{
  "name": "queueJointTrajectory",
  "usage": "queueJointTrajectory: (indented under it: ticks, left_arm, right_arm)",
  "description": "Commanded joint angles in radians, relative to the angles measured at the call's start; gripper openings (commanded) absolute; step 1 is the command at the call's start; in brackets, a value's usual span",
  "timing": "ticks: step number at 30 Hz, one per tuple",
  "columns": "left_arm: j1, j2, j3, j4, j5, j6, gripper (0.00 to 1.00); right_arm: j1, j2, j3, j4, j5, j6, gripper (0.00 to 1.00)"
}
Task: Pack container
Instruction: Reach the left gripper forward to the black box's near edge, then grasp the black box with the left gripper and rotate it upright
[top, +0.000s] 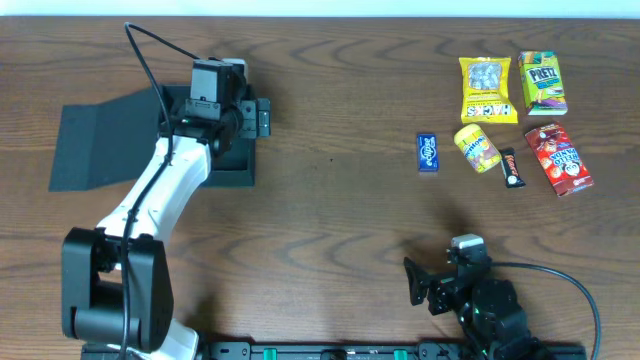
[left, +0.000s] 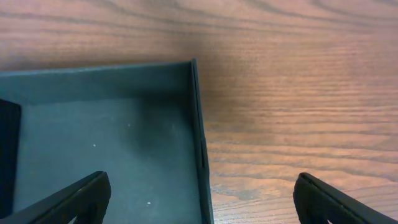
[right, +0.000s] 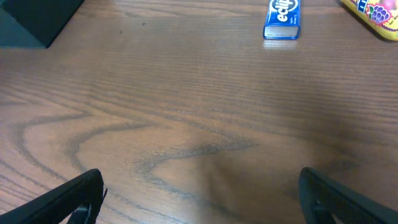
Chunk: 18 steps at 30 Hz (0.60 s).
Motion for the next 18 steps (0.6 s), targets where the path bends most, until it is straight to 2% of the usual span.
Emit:
queueJointTrajectory:
  ticks: [1,6,7,11,14,17,18]
  left_arm:
    - [0.003,0.064,0.019,-0.005,0.003,-0.029,0.95]
    - [0.003,0.132,0.019,-0.003,-0.023,-0.029,1.00]
    - [0.003,0.138,0.019,-0.002,-0.023,-0.029,0.90]
    - [0.003,0.145,0.019,-0.001,-0.024,-0.029,0.70]
    - [0.003,0.147,0.019,-0.002,-0.027,-0.029,0.43]
    - [0.003,0.147,0.019,0.003,-0.027,-0.029,0.10]
    - [0.003,0.147,0.019,0.004,-0.027,-0.029,0.06]
  right_arm:
    - [0.008,-0.002,-0.002,-0.008,0.010,0.014,0.99]
    - [0.008,-0.002,-0.002,-0.008,0.010,0.014,0.99]
    - [0.008,-0.002,-0.002,-0.008,0.010,0.014,0.99]
    - [0.008,-0.002,-0.002,-0.008,0.010,0.014,0.99]
    - [0.009,-0.002,-0.002,-0.008,0.010,0.014,0.99]
    - [0.008,-0.002,-0.002,-0.008,0.010,0.014,0.99]
    - [0.008,-0.002,-0.002,-0.008,0.010,0.014,0.99]
